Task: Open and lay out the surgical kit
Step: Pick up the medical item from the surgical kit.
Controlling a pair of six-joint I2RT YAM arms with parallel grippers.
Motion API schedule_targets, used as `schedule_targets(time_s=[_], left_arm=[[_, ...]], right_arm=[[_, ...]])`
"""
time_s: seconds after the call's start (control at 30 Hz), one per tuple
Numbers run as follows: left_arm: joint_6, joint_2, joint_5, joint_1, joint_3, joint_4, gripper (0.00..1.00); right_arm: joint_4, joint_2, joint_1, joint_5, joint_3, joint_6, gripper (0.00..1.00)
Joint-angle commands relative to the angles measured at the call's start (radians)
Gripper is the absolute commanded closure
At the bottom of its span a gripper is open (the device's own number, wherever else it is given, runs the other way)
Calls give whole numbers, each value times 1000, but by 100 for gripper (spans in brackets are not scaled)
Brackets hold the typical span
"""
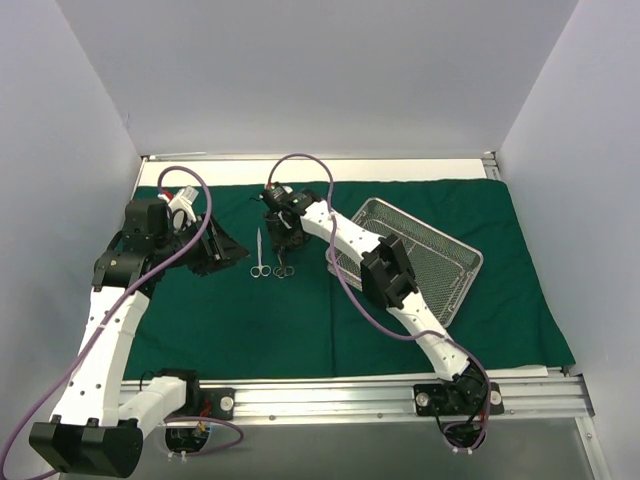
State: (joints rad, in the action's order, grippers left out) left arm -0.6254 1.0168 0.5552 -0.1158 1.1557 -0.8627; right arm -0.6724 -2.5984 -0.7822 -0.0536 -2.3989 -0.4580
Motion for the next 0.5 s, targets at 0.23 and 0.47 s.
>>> schedule_targets(time_s=[0.23,0.47], left_arm=[[-13,-3,25,7,-5,54,42],[-16,-6,26,8,-10,57,42]], right_arm=[[-50,-16,-19,86,-26,12,64],[-39,3,-25,109,-25,15,62]])
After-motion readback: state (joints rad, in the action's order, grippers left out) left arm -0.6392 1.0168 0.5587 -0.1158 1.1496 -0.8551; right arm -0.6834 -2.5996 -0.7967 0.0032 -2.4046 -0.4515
